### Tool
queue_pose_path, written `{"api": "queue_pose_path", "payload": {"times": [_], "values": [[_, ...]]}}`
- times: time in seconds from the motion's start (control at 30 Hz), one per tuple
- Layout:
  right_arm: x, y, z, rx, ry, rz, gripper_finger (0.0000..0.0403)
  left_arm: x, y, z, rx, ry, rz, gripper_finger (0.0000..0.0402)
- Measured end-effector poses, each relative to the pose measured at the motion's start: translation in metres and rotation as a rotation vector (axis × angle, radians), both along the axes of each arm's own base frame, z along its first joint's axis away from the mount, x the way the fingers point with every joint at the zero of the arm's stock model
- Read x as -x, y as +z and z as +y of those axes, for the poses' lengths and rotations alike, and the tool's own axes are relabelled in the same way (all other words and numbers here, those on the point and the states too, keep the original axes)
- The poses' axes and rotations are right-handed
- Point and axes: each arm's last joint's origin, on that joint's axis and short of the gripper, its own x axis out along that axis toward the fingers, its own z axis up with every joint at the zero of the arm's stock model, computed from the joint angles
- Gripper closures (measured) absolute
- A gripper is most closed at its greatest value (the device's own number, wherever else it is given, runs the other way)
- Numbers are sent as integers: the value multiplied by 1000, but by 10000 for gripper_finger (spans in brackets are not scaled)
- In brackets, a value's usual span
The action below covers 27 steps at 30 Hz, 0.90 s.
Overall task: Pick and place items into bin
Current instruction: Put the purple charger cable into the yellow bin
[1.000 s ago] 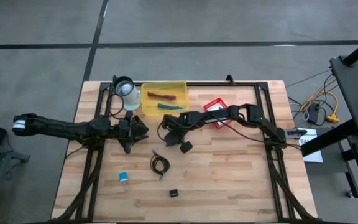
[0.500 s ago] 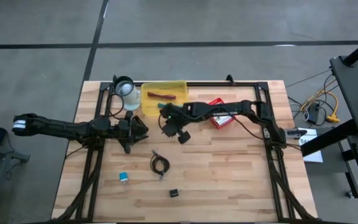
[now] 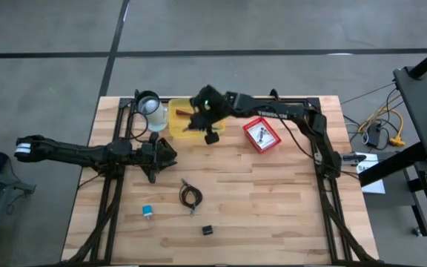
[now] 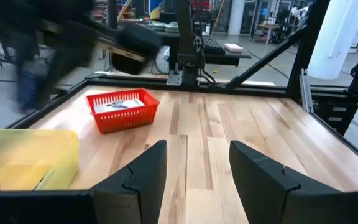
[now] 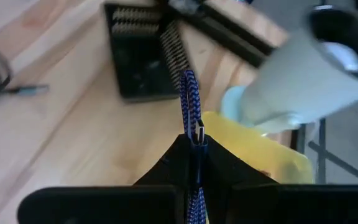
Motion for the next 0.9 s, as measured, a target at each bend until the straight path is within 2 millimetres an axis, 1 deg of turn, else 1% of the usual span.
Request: {"api": "queue_pose_path", "payload": {"times": [0.1, 0.3, 0.43, 0.6, 0.77, 0.9], "values": [[4, 1, -21, -47, -26, -47, 390, 0, 0, 0, 0, 0, -1, 242], [16, -7, -59, -172, -130, -46, 390, 0, 0, 0, 0, 0, -2, 242], [22, -15, -80, -277, -218, -43, 390, 0, 0, 0, 0, 0, -2, 242], [22, -17, -90, -310, -260, -73, 390, 0, 0, 0, 0, 0, -3, 242], [17, -16, -93, -332, -281, -133, 390, 0, 0, 0, 0, 0, -2, 242], [16, -17, -94, -352, -297, -147, 390, 0, 0, 0, 0, 0, -1, 242]]}}
